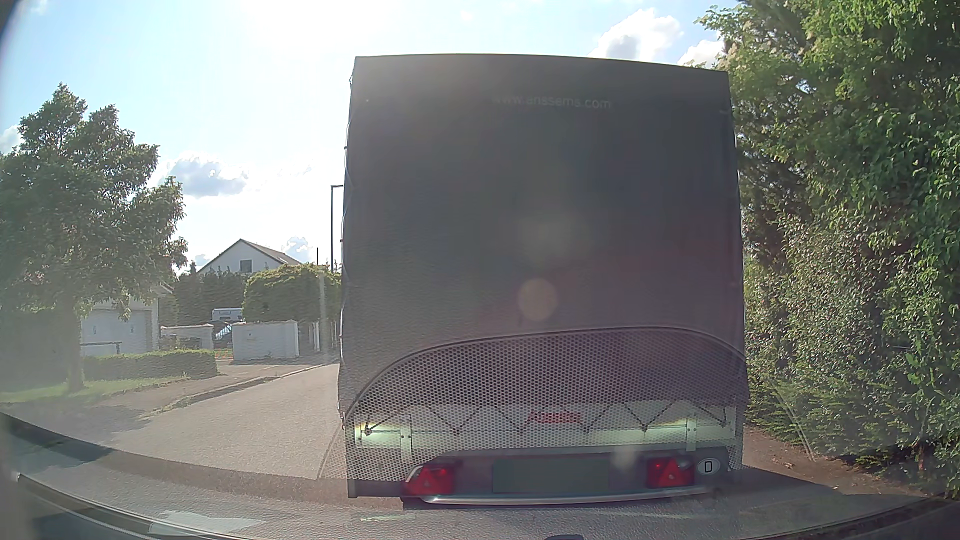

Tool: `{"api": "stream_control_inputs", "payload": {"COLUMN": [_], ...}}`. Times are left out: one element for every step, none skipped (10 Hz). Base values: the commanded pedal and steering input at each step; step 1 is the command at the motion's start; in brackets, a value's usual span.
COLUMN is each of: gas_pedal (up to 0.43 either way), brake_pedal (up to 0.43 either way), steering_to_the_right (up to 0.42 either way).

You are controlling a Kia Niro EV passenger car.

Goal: Follow the waypoints while adhering to traffic rules and regulations

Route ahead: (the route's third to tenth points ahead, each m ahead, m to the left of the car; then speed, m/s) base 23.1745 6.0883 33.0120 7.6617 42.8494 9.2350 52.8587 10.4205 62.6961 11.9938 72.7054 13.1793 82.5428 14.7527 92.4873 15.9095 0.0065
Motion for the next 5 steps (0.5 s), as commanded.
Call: {"api": "stream_control_inputs", "payload": {"gas_pedal": [0.0, 0.0, 0.0, 0.0, 0.0], "brake_pedal": [0.524, 0.524, 0.524, 0.524, 0.524], "steering_to_the_right": [0.023, 0.02, 0.02, 0.018, 0.017]}}
